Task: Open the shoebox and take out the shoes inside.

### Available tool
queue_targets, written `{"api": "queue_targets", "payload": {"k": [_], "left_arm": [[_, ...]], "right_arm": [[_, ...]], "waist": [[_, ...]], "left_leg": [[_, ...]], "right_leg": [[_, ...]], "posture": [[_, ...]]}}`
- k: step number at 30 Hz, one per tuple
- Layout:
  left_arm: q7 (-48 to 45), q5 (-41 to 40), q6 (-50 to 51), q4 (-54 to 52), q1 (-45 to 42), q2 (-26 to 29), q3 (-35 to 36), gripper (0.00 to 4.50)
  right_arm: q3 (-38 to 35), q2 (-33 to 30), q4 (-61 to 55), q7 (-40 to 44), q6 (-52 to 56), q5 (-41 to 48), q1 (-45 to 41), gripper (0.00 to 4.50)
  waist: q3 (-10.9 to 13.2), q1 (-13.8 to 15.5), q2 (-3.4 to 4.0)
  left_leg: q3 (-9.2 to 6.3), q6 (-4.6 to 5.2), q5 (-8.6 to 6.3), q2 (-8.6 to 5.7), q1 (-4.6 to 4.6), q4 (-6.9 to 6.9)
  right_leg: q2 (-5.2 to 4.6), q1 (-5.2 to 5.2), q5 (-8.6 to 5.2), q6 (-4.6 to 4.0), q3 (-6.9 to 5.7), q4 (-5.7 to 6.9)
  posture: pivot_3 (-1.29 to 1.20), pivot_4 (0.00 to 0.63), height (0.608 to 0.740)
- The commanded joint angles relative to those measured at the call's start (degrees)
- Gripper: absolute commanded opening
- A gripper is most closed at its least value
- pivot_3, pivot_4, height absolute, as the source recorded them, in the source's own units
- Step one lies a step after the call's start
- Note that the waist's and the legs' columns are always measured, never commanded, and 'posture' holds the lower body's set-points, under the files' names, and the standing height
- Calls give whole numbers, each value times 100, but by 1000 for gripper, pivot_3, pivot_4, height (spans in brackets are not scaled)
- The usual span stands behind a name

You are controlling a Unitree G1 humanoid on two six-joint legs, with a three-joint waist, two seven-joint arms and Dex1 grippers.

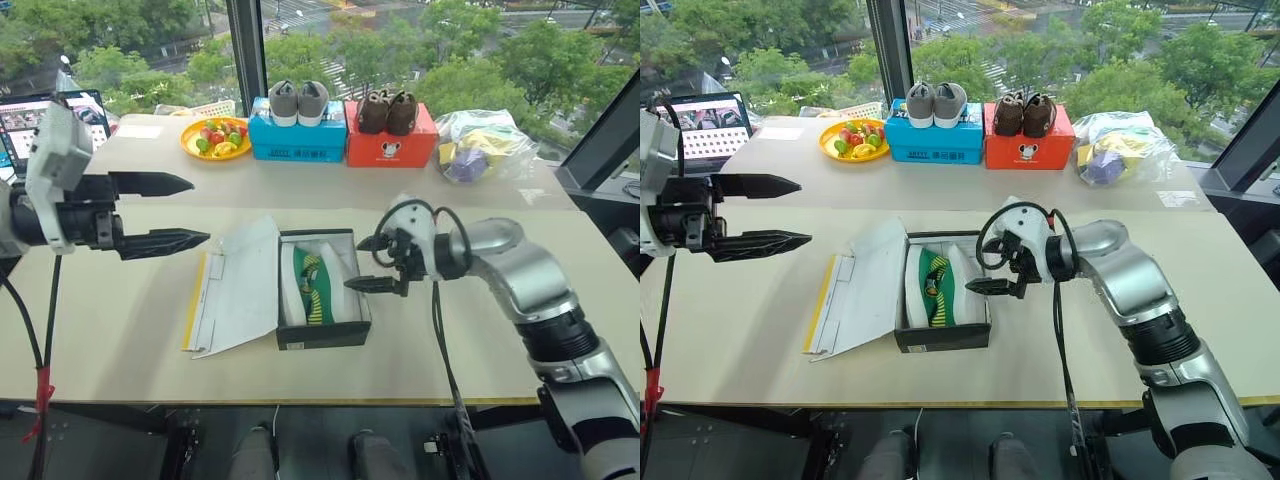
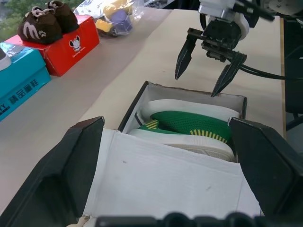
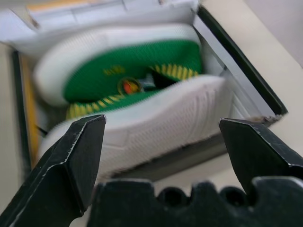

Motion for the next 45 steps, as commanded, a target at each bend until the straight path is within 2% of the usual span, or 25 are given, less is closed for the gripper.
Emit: {"api": "queue_targets", "payload": {"k": [1, 9, 14, 19, 22, 31, 39, 45], "left_arm": [[-91, 141, -181, 40, -112, 27, 43, 4500], [41, 181, -96, -231, 99, -97, 196, 4500], [178, 168, -70, -360, 311, -173, 332, 4500], [254, 211, -123, -368, 354, -229, 291, 4500], [271, 249, -158, -303, 312, -218, 278, 4500], [385, 207, -33, -531, 572, -187, 561, 4500], [600, 77, 160, -882, 1006, -203, 986, 4500], [693, 28, 284, -989, 1066, -191, 1082, 4500]], "right_arm": [[264, 84, 123, 202, -264, -223, -257, 4471], [408, 715, 1105, -19, -264, -652, -979, 4471], [161, 730, 1034, 236, -253, -485, -1479, 4471], [382, 1017, 998, 704, -454, -374, -1965, 4471], [947, 1227, 1066, 1499, -2514, -738, -1989, 4471], [1446, 1433, 2503, 2584, -4969, -1344, -2493, 4471], [1437, 1829, 4236, 2714, -6802, -1760, -3250, 4471], [1488, 2053, 4891, 2572, -7740, -2092, -3507, 4471]], "waist": [[0, 6, 0], [-1, -50, -1], [0, -40, 0], [0, -43, 0], [0, -79, 0], [1, -17, 1], [1, -88, 1], [1, -81, 2]], "left_leg": [[0, 0, 0, 0, -1, 1], [-1, 1, 0, 2, -4, 12], [-2, 1, 0, 2, -24, 24], [-3, 1, 0, 3, -25, 26], [-3, 1, 0, 3, -24, 27], [-5, 0, 0, 2, -28, 48], [-5, -1, -1, 3, -26, 37], [-5, -2, -1, 3, -24, 37]], "right_leg": [[0, 0, 0, 0, 0, 0], [1, 1, 0, 2, -1, 9], [0, -8, 3, 6, -2, 10], [1, -7, 3, 7, -5, 11], [2, -9, 3, 7, -4, 16], [-1, -5, 3, 15, -8, 28], [0, -12, 3, 12, -8, 39], [-1, -10, 3, 11, -8, 42]], "posture": [[0, 150, 739], [0, 150, 739], [0, 150, 739], [0, 150, 739], [0, 150, 739], [0, 150, 739], [0, 150, 739], [0, 150, 739]]}}
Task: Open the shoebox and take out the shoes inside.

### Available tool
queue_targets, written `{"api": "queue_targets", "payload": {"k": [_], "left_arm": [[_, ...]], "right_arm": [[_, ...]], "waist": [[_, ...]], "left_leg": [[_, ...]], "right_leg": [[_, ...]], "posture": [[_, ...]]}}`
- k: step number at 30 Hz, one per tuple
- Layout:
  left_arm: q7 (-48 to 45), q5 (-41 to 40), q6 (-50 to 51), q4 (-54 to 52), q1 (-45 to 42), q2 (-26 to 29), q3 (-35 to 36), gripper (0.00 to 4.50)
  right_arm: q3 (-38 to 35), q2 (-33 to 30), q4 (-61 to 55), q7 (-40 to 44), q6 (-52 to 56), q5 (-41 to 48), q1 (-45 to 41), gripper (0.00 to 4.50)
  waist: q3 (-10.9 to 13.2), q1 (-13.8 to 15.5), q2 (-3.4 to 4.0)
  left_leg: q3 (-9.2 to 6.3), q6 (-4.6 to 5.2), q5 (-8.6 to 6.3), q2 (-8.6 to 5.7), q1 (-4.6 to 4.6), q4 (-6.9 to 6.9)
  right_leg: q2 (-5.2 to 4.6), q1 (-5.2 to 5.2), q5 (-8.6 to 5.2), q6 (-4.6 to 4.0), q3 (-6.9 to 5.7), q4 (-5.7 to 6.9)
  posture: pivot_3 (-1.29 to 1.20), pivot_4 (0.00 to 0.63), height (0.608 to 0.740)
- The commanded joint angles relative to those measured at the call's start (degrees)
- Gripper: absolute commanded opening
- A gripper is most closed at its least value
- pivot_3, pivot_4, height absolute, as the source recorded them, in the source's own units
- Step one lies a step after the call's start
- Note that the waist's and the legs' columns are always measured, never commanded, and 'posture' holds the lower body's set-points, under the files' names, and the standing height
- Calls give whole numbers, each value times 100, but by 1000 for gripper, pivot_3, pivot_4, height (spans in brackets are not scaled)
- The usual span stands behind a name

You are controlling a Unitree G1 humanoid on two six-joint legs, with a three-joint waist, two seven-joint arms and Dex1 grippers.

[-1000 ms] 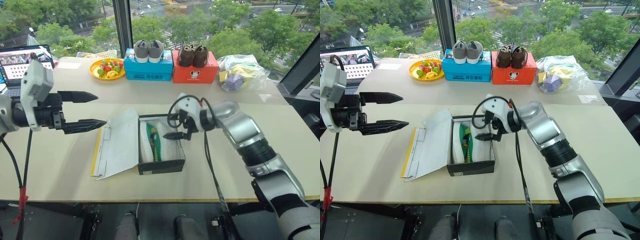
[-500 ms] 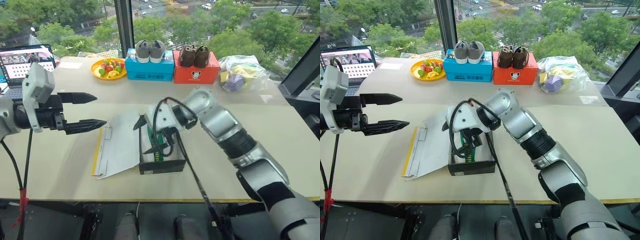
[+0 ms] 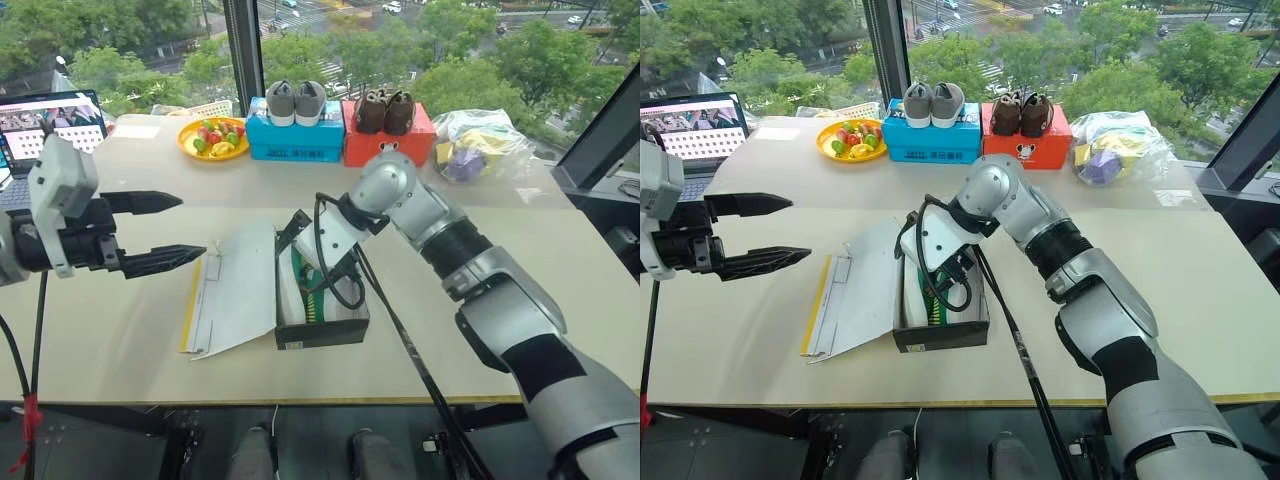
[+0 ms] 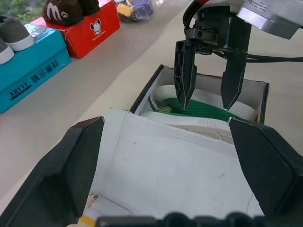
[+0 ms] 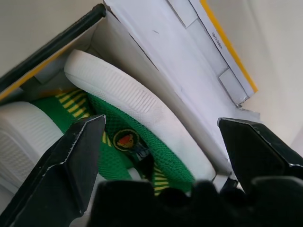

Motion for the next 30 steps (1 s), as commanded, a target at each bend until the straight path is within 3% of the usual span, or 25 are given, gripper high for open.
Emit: {"api": "queue_targets", "payload": {"k": [1, 24, 25, 27, 30], "left_arm": [[62, -145, 85, -162, -39, 84, 267, 4500], [3, -256, 215, -81, -216, 355, 338, 4500], [7, -253, 212, -90, -208, 351, 341, 4500], [24, -266, 220, -113, -203, 338, 349, 4500], [26, -256, 205, -113, -206, 334, 338, 4500]], "right_arm": [[-65, 58, 162, -92, -600, -204, -278, 4471], [281, 179, 299, -536, -1000, -1109, 415, 4471], [278, 191, 324, -554, -965, -1121, 418, 3973], [274, 209, 364, -579, -938, -1142, 412, 3444], [254, 229, 382, -611, -963, -1161, 410, 2294]], "waist": [[0, 3, 0], [0, 13, 0], [0, 13, 0], [0, 11, 0], [0, 10, 0]], "left_leg": [[0, 0, 0, 0, 0, 0], [0, -1, 0, -1, 7, 1], [0, -2, 0, -1, 8, 1], [0, -2, 0, -1, 9, 2], [0, -2, 0, -1, 11, 2]], "right_leg": [[0, 0, 0, 0, 0, 1], [0, 5, 0, 0, 0, 6], [0, 7, 0, 0, 0, 6], [-1, 8, 0, 0, 0, 8], [0, 7, 0, -1, 0, 11]], "posture": [[0, 150, 739], [0, 150, 739], [0, 150, 739], [0, 150, 739], [0, 150, 739]]}}
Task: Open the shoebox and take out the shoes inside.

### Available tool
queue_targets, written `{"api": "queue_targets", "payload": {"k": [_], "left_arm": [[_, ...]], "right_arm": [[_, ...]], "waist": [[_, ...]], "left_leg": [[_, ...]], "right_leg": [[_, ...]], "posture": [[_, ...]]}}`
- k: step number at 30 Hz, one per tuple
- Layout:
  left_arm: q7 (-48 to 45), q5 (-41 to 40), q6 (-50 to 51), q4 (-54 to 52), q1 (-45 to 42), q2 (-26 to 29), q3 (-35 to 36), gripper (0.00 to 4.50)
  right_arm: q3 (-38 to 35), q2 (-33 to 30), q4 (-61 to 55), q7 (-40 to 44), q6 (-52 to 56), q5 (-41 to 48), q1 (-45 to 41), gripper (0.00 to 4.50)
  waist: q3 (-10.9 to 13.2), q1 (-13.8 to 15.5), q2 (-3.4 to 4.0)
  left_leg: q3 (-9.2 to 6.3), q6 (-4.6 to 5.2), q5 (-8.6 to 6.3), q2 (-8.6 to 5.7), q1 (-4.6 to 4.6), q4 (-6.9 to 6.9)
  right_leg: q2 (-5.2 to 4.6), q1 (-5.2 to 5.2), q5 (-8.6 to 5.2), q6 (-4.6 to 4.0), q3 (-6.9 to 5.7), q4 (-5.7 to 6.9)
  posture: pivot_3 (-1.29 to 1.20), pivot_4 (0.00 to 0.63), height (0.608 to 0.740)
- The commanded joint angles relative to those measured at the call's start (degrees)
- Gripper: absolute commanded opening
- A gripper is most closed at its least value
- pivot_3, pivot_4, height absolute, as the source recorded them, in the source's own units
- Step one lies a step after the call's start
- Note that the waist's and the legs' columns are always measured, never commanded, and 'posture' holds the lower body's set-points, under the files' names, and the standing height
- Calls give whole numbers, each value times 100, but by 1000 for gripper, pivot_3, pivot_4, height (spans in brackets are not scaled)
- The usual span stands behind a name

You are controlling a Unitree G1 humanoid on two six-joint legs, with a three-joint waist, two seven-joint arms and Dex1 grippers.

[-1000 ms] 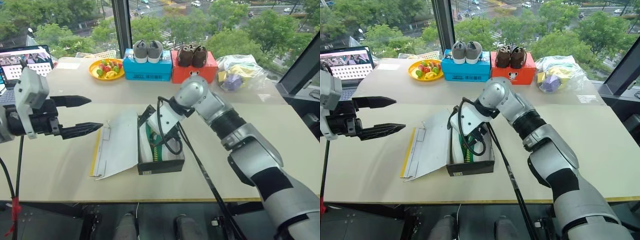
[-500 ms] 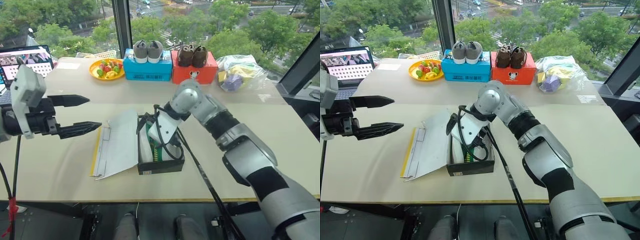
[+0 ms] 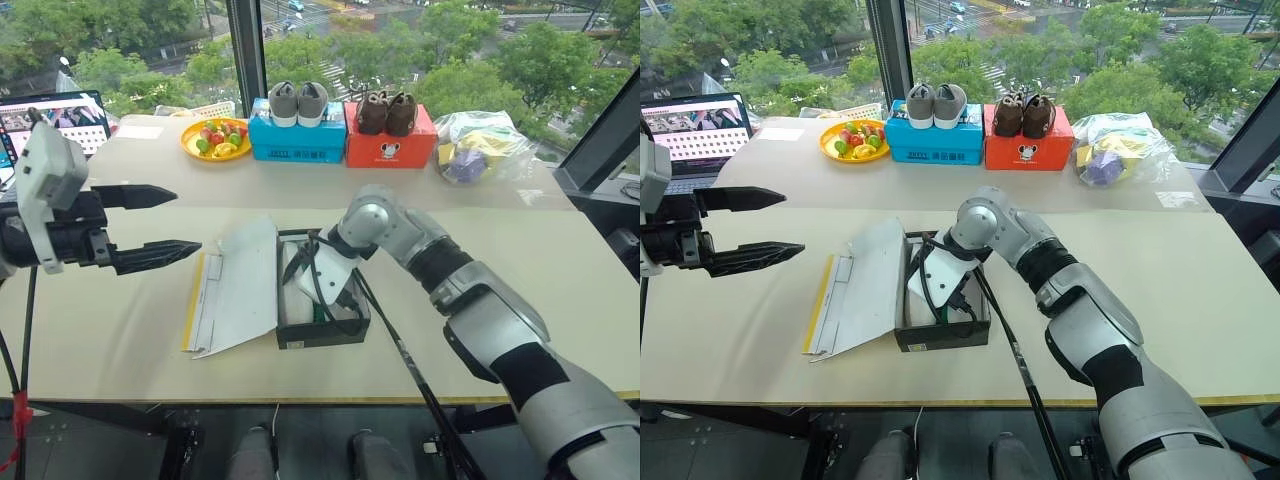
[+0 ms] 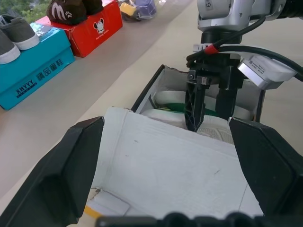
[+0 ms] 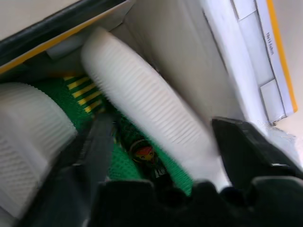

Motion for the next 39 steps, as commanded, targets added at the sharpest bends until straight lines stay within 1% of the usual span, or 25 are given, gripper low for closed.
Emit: {"api": "queue_targets", "payload": {"k": [1, 3, 5, 6, 9, 10, 12, 13, 14, 16, 18, 21, 25, 26, 29, 32, 34, 36, 39], "left_arm": [[22, -63, -34, -74, -128, 98, 206, 4500], [30, -49, -54, -46, -173, 92, 152, 4500], [34, -35, -72, -30, -199, 84, 117, 4500], [39, -19, -84, -17, -223, 77, 88, 4500], [46, -9, -86, -7, -265, 55, 55, 4500], [46, -5, -93, -5, -271, 48, 42, 4500], [45, 6, -106, 7, -276, 41, 25, 4500], [43, 18, -120, 24, -291, 39, 3, 4500], [41, 27, -133, 40, -306, 37, -14, 4500], [36, 39, -152, 54, -327, 35, -36, 4500], [43, 28, -149, 42, -349, 27, -50, 4500], [43, 20, -144, 32, -359, 19, -54, 4500], [47, 26, -148, 40, -399, -1, -99, 4500], [51, 22, -144, 39, -416, -9, -117, 4500], [40, 49, -156, 52, -447, 1, -179, 4500], [29, 75, -172, 81, -474, 2, -221, 4500], [30, 88, -179, 100, -508, -11, -258, 4500], [31, 106, -203, 121, -558, -32, -322, 4500], [10, 166, -257, 162, -643, -35, -429, 4500]], "right_arm": [[13, 17, 36, -21, 8, -39, 38, 2094], [-39, 48, -50, 203, -46, 244, 89, 1411], [-111, 90, -213, 480, -81, 630, 169, 889], [-155, 110, -292, 567, -111, 807, 196, 704], [-288, 129, -488, 860, 141, 1216, 232, 592], [-334, 127, -647, 1029, 624, 1523, 251, 591], [-406, 142, -894, 1200, 1215, 1934, 289, 591], [-424, 145, -948, 1230, 1335, 2007, 294, 591], [-451, 159, -910, 1139, 1288, 1902, 275, 591], [-423, 148, -755, 804, 1102, 1563, 198, 591], [-333, 138, -409, -4, 849, 906, 13, 591], [-197, 157, 10, -949, 687, 130, -192, 591], [214, 169, 593, -2299, 520, -1035, -442, 591], [170, 235, 691, -2347, 525, -1009, -433, 591], [-303, 456, 799, -1712, 892, -236, -362, 591], [-827, 588, 733, -978, 1584, 503, -356, 591], [-1091, 599, 644, -615, 1910, 837, -363, 591], [-1288, 523, 557, -305, 1990, 1086, -378, 591], [-1625, 433, 401, -46, 2301, 1430, -467, 591]], "waist": [[0, -2, 0], [0, -2, 0], [0, 3, 0], [0, 6, 0], [0, 0, 0], [0, -1, 0], [0, -9, 0], [0, -14, 0], [0, -16, 0], [0, -13, 0], [0, -6, 0], [0, -8, 0], [0, 16, 0], [0, 16, 0], [0, 1, -1], [0, -22, -1], [0, -24, -1], [0, -19, 0], [0, -15, 0]], "left_leg": [[0, 0, 0, 0, 0, 0], [0, 0, 0, 0, 1, 0], [0, 0, 0, 0, 1, 0], [0, 0, 0, 0, 2, 0], [0, 0, 0, 0, 2, 0], [0, 0, 0, 0, 2, 0], [0, 0, 0, 1, 2, 0], [0, 0, 0, 1, 2, 0], [0, 0, 0, 1, 2, 0], [0, 0, 0, 0, 5, 0], [0, 0, 0, 0, 6, 0], [0, -2, 1, 0, 6, 2], [0, -13, -2, -1, 7, 2], [0, -13, -2, -2, 6, 1], [0, -11, 0, -2, 6, 0], [0, -5, 3, -1, 6, 0], [-1, -5, 3, -1, 6, -1], [-1, -5, 3, -1, 6, -3], [-1, -5, 3, -1, 4, -2]], "right_leg": [[0, 0, 0, 0, 0, 0], [0, 0, 0, 0, 0, 0], [0, 1, 0, 0, 0, 1], [0, 3, 0, 0, 0, 1], [0, 5, -1, 0, 0, 0], [0, 3, -1, 0, 0, 1], [0, 2, -1, 0, 0, 6], [0, 1, -1, 0, 0, 7], [1, 0, -1, 0, 0, 10], [1, 0, -2, -2, 0, 13], [1, -1, -3, -3, 0, 13], [0, -4, -3, -4, 0, 16], [-1, -5, -3, -6, -1, 18], [-2, -6, -3, -6, 0, 18], [-1, -6, -4, -7, 0, 18], [0, -3, -4, -6, 1, 19], [0, -2, -4, -6, 0, 19], [1, -3, -5, -5, 0, 19], [1, -4, -5, -5, -1, 19]], "posture": [[0, 150, 739], [0, 150, 739], [0, 150, 739], [0, 150, 739], [0, 150, 739], [0, 150, 739], [0, 150, 739], [0, 150, 739], [0, 150, 739], [0, 150, 739], [0, 150, 739], [0, 150, 739], [0, 150, 739], [0, 150, 739], [0, 150, 739], [0, 150, 739], [0, 150, 739], [0, 150, 739], [0, 150, 739]]}}
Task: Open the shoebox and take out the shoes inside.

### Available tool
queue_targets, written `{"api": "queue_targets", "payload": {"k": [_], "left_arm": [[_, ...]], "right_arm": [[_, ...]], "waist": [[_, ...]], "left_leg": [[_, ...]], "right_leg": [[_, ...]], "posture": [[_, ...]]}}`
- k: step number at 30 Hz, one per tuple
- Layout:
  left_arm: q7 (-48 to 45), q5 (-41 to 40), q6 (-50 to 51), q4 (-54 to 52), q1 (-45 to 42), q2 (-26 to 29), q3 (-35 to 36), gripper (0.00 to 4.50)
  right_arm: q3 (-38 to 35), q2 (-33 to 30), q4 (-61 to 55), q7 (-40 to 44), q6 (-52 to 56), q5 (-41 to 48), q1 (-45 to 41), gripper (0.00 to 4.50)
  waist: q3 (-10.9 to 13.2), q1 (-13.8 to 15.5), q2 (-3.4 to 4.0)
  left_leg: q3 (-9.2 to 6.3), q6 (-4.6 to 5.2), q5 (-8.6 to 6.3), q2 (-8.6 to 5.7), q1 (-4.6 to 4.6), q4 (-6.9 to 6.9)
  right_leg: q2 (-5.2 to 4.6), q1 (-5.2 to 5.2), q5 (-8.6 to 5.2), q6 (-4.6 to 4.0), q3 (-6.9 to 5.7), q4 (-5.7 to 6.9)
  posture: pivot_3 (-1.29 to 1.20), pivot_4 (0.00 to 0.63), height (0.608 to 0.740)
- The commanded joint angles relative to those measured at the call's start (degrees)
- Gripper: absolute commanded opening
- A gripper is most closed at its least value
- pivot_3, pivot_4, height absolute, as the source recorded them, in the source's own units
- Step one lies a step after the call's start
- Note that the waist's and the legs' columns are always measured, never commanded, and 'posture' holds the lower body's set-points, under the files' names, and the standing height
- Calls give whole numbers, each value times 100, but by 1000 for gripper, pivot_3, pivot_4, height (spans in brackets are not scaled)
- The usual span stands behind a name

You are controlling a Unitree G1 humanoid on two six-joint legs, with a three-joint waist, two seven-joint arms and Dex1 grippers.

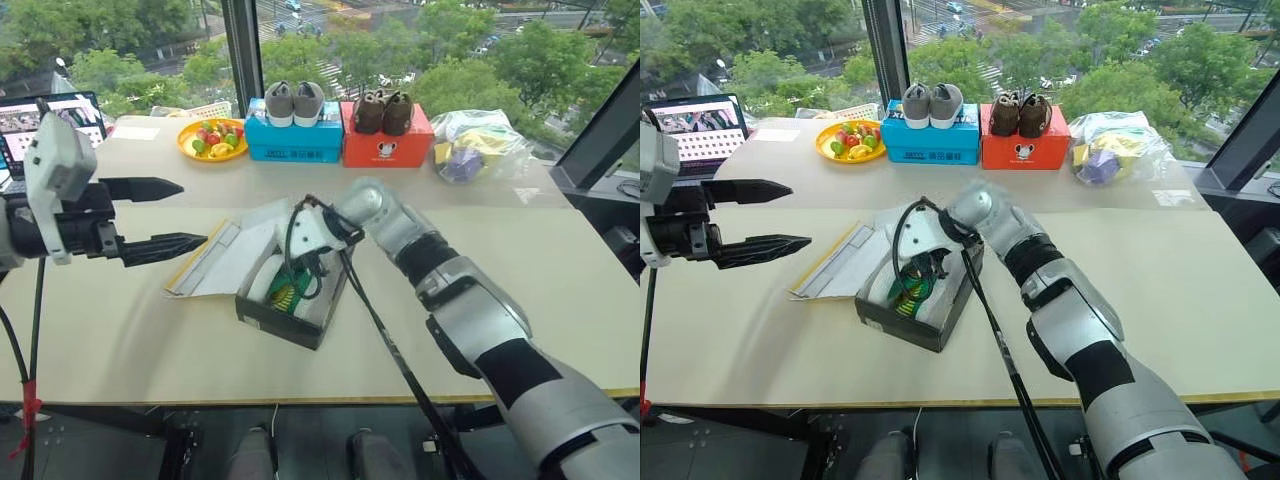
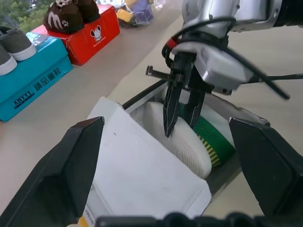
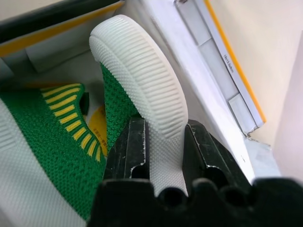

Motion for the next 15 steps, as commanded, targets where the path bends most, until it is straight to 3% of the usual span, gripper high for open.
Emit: {"api": "queue_targets", "payload": {"k": [1, 9, 15], "left_arm": [[-34, 70, -207, -3, -206, 31, -24, 4500], [-102, 151, -287, 67, -367, -7, -183, 4500], [-149, 190, -358, 144, -475, -41, -298, 4500]], "right_arm": [[-546, -82, -402, 284, 401, 594, -212, 591], [-1100, -147, -676, 64, 436, 944, -300, 591], [-1704, -460, -1435, 292, 2091, 1762, -355, 591]], "waist": [[0, 2, 0], [1, -1, 0], [2, 13, 0]], "left_leg": [[0, 0, 0, 0, 0, 0], [0, 0, 0, 0, -2, -1], [0, 0, 0, 0, -7, 0]], "right_leg": [[0, 0, 0, 0, 0, 0], [0, -4, 0, 0, 0, 0], [0, -6, 0, 0, 0, 0]], "posture": [[0, 150, 739], [0, 150, 739], [0, 150, 739]]}}
